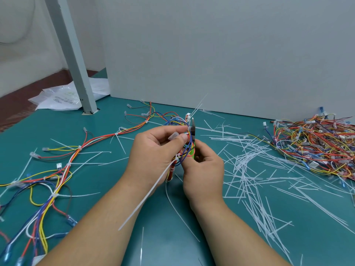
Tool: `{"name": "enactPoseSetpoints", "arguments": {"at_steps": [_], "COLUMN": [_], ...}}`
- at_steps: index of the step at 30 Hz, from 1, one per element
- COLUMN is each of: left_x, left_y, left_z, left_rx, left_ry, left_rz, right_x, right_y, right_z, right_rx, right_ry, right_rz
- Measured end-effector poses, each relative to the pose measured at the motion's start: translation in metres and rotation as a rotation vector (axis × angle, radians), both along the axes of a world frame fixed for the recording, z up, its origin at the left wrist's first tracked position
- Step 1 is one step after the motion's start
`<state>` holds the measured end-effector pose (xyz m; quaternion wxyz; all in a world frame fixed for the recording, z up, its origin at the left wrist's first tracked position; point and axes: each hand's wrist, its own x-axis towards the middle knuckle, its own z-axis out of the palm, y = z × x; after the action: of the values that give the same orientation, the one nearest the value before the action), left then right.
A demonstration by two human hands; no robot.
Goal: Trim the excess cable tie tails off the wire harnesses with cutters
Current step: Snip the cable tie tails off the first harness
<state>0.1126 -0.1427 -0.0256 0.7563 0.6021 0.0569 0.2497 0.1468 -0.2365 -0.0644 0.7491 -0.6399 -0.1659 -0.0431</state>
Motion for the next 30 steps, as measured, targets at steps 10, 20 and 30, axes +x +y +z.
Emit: {"name": "enactPoseSetpoints", "arguments": {"at_steps": [10,20,30], "left_x": [0.0006,-0.0006,-0.0001], "left_y": [0.0002,-0.0001,0.0002], "left_z": [-0.0005,0.0003,0.0001], "left_rx": [0.006,-0.001,-0.017], "left_ry": [0.002,-0.003,0.007], "left_rz": [-0.001,-0.01,-0.011], "right_x": [0.0019,0.0023,0.0026], "right_y": [-0.0007,-0.0007,-0.0007], "right_z": [-0.0033,-0.0047,-0.0051], "right_rx": [-0.007,-0.017,-0.011], "right_ry": [-0.008,-0.015,-0.014], "right_rz": [0.002,-0.011,0.003]}}
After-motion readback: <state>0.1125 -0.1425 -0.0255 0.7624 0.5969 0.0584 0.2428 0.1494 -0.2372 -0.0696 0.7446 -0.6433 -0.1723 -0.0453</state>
